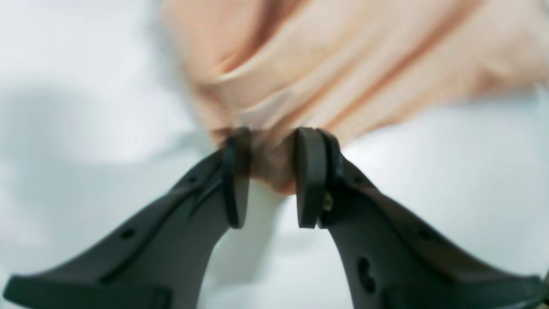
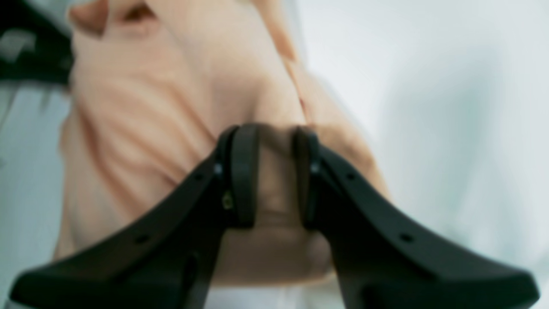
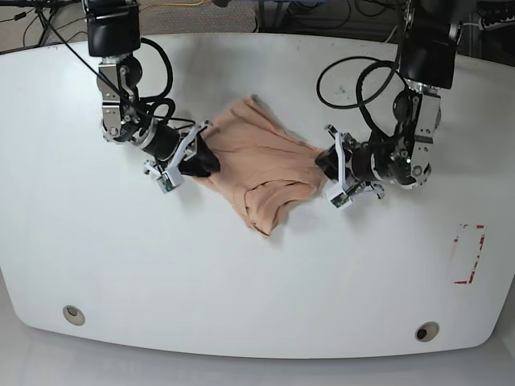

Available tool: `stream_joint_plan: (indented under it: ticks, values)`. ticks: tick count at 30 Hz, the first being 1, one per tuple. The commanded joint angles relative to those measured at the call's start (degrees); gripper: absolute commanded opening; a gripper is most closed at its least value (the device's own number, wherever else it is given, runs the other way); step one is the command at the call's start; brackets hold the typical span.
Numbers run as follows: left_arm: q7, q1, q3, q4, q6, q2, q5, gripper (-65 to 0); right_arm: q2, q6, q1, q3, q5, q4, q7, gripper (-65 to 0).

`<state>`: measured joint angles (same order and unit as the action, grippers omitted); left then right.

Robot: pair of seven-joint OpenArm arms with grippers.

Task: Layout the t-shirt on the table in an organized manner, then fold the t-shirt properly
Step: 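Grasp opposite sides of the folded shirt with both grippers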

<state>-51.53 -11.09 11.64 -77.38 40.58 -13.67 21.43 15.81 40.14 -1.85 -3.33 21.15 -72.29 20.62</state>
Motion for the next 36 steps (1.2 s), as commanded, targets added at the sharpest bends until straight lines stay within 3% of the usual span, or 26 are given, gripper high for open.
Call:
stream_joint_plan:
  ticks: [1,8,17,22,26,36]
  values:
    - [-0.4,-4.6,-0.3,4.5,-0.6,-0.5,-1.0,-49.2,-1.4,-0.1,1.7,4.0,-1.3,-9.0,5.4,-51.2]
    - [-0.5,-10.6,-0.6,6.3,-0.6,-0.6,-0.6,-49.2,-4.3,-0.1,4.7,7.2,-2.8,-21.7,12.7,-51.2]
    - [-3.5,-11.7,-1.0,-3.9,-0.6,-1.9,-0.6,-49.2,-5.7,-0.1,4.9,7.6,-3.2,-33.4,21.7,-51.2]
    - [-6.0,-7.0,-2.4,-10.8,-0.6,0.2,-0.5,-49.2,-5.8,-0.1,4.7,7.5,-3.9,-31.8,21.7,-51.2]
    - [-6.1,-1.3,-3.3,-16.1,-0.6,2.4,-0.6,-49.2,-8.1,-0.1,3.6,6.1,-6.9,-27.9,20.8,-51.2]
    - [-5.7,11.0,-3.5,-18.8,-0.6,8.5,-1.0,-49.2,-11.6,-0.1,3.4,4.9,-15.9,-15.0,8.8,-51.2]
